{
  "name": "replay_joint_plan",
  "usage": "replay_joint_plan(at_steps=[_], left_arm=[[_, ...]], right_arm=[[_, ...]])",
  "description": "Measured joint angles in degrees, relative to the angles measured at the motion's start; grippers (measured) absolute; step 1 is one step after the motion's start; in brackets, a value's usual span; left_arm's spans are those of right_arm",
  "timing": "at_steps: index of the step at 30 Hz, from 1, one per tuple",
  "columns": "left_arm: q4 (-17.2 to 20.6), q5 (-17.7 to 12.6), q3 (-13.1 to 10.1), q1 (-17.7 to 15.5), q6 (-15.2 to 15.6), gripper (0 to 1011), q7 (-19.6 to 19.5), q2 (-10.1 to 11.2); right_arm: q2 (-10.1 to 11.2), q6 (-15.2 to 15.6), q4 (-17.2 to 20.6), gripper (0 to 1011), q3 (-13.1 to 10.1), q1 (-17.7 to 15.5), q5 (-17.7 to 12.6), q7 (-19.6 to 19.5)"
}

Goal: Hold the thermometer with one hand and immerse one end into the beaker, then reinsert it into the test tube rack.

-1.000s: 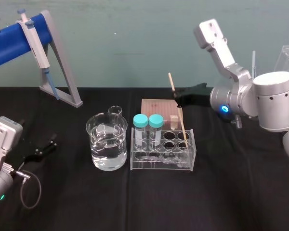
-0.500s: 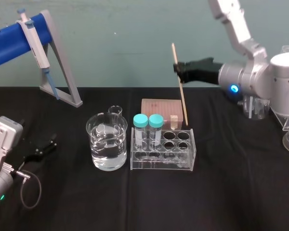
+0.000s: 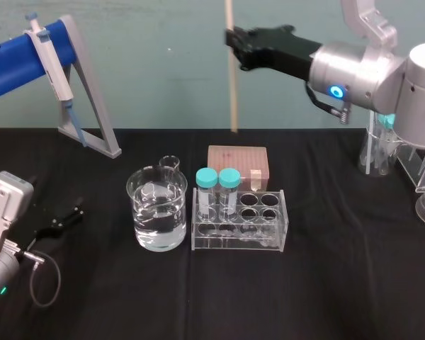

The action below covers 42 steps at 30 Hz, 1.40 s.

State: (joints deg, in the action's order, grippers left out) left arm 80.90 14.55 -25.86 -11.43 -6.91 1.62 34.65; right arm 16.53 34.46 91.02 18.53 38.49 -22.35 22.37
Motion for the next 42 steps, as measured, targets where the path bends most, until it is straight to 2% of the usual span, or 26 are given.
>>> replay_joint_plan(at_steps=[6, 11, 20, 27, 37, 42], left_arm=[[0.0, 0.0, 0.0, 0.0, 0.0, 1004, 0.0, 0.0], [0.0, 0.0, 0.0, 0.0, 0.0, 1004, 0.0, 0.0], [0.0, 0.0, 0.0, 0.0, 0.0, 1004, 0.0, 0.0], [0.0, 0.0, 0.0, 0.0, 0.0, 1004, 0.0, 0.0], [0.0, 0.0, 0.0, 0.0, 0.0, 1004, 0.0, 0.0], [0.0, 0.0, 0.0, 0.0, 0.0, 1004, 0.0, 0.0]], right_arm=[[-1.5, -0.8, -2.7, 41, 0.6, 2.9, -5.7, 7.0], [-2.5, -0.1, -5.6, 41, 1.8, 4.8, -8.6, 10.3], [-2.8, -1.1, -8.7, 41, 5.2, 6.2, -8.5, 10.8], [-2.9, -2.2, -10.3, 41, 6.9, 6.3, -8.3, 10.4], [-3.1, -6.3, -13.2, 41, 10.1, 5.9, -7.6, 10.6], [-3.3, -8.7, -15.9, 41, 11.7, 5.8, -7.0, 10.7]])
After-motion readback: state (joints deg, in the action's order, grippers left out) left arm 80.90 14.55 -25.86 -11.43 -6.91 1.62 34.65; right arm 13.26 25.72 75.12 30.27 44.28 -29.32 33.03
